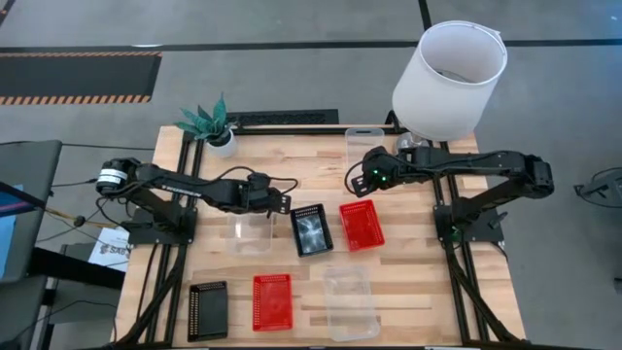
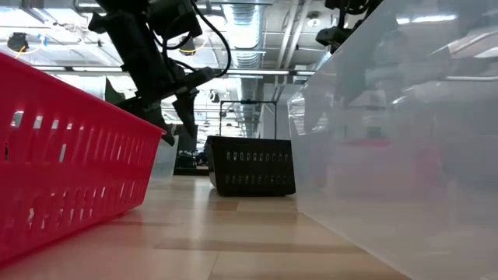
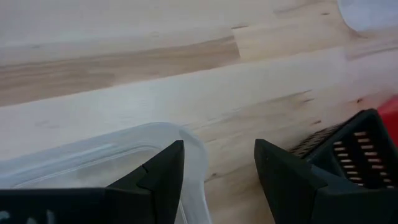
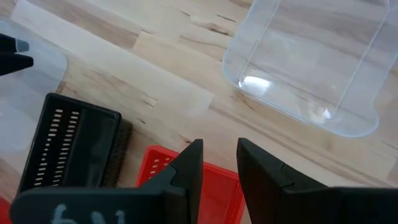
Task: Stack baskets by color
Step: Stack the top left red bin on the right red bin
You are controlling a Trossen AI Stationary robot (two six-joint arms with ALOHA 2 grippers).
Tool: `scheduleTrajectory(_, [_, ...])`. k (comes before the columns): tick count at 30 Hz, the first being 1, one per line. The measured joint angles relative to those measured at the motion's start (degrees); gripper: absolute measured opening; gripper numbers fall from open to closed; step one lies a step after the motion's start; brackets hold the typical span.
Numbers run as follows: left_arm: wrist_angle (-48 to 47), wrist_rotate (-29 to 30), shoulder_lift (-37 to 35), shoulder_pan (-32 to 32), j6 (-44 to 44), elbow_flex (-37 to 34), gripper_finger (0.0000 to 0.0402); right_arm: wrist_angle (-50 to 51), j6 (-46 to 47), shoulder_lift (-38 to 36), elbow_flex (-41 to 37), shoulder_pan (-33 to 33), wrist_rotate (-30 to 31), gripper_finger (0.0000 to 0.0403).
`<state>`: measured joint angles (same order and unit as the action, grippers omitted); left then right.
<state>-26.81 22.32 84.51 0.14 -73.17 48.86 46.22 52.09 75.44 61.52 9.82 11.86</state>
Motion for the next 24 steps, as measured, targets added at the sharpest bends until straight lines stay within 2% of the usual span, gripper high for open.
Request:
scheduleTrajectory(3, [1.2, -1.3, -0.1, 0.0, -0.2, 0.0, 0.0183, 0.0, 0.9, 0.0, 0.0, 0.0, 0.0, 0.0118])
scheduleTrajectory(6, [1.3, -5.2, -1.6, 0.1, -1.2, 0.0, 0.0183, 0.0, 1.7, 0.1, 0.0, 0.3, 0.0, 0.0118])
scheduleTrajectory(10, [3.0, -10.2, -7.7, 0.2, -1.9, 0.0, 0.0183, 0.3, -1.4, 2.2, 1.2, 2.7, -0.9, 0.0118])
scheduleTrajectory(16, [4.3, -6.4, -21.6, 0.2, -0.3, 0.0, 0.0183, 0.6, -10.1, 10.3, 9.2, 6.8, -2.1, 0.0118])
scheduleTrajectory(20, [3.2, -4.9, -28.8, 0.2, 2.4, 0.1, 0.0183, 4.8, -10.5, 17.3, 13.9, 8.1, -2.0, 0.0121])
scheduleTrajectory(24, [3.1, -4.2, -32.9, 0.2, 4.4, 0.1, 0.0183, 9.1, -10.5, 23.9, 17.5, 9.1, -2.0, 0.0153])
